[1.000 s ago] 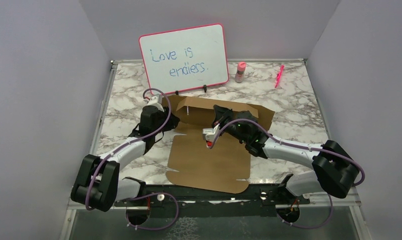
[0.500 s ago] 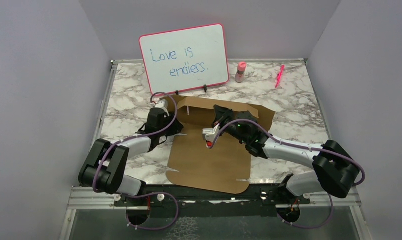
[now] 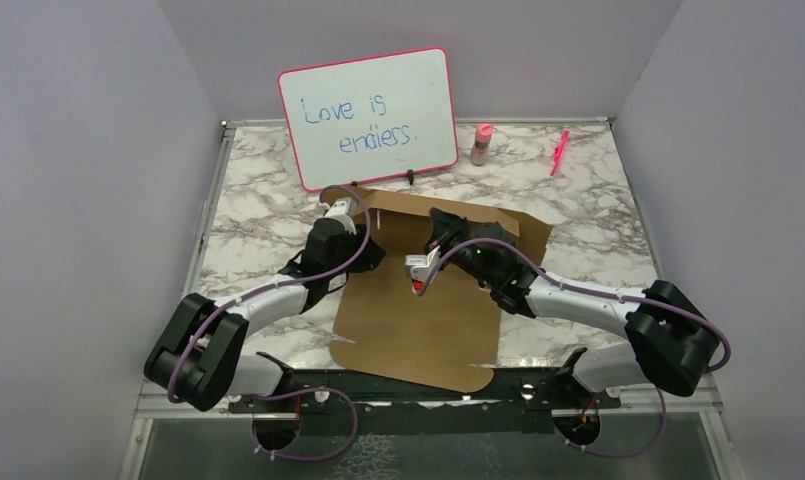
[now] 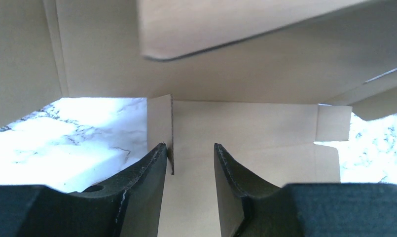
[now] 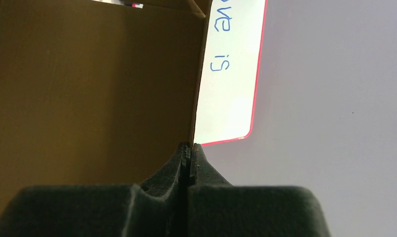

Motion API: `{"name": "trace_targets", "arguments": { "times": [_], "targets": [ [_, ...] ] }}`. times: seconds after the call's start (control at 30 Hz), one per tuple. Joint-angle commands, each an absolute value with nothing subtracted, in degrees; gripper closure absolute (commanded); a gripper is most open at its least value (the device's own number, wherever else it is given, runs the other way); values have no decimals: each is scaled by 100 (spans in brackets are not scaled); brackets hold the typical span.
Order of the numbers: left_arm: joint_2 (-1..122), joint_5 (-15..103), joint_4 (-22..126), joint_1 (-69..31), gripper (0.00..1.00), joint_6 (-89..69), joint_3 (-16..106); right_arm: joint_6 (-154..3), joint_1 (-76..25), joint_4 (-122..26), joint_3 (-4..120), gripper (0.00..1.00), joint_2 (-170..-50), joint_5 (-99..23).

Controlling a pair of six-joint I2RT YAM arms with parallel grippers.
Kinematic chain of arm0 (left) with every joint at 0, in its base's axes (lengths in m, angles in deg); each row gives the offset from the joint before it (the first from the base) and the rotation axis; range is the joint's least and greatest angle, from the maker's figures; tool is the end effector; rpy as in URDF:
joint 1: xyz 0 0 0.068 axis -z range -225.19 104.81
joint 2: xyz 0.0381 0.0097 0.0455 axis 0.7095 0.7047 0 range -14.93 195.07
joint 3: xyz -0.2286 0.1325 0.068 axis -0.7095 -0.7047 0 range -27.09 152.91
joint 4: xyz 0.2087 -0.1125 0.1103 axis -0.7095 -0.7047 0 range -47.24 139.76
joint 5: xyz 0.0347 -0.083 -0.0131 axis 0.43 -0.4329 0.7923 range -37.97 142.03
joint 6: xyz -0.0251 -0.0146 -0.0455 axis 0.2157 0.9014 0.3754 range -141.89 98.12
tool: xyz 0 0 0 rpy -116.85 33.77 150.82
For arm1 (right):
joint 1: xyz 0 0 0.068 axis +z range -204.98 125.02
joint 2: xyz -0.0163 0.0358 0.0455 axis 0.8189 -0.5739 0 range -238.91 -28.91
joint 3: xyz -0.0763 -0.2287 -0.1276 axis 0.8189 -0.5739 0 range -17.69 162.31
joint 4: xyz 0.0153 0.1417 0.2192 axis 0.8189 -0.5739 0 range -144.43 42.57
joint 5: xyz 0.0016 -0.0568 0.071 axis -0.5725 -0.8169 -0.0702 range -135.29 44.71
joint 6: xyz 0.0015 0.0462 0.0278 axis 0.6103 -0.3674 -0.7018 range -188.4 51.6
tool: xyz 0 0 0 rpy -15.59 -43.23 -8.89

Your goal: Fold the paper box

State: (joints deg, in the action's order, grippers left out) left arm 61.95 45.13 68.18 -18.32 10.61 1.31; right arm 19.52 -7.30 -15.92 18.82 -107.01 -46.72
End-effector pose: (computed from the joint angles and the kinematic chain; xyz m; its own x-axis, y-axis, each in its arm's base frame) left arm 0.2318 -0.1223 0.1721 -0.6678 -0.2595 -0.6976 0.2166 0.8289 -0.5157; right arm 0.2003 0.2186 0.2347 0.7178 -0.6956 -0.0315 -0.1442 -0.1043 -0.9840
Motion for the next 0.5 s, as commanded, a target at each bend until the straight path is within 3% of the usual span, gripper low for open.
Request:
{"name": "trace_targets", "arguments": {
  "times": [0.0, 0.27, 0.47],
  "targets": [
    [5822, 4779, 7079, -1673, 59, 938, 257, 1967, -686, -1579, 1856, 99, -10767, -4725],
    [6141, 4537, 7325, -1557, 59, 791, 201, 1951, -685, -1426, 1832, 99, -10916, -4867],
    [5440, 4992, 7210, -1564, 57, 662, 9, 1958, -697, -1421, 1805, 99, -10858, -4884]
  ]
}}
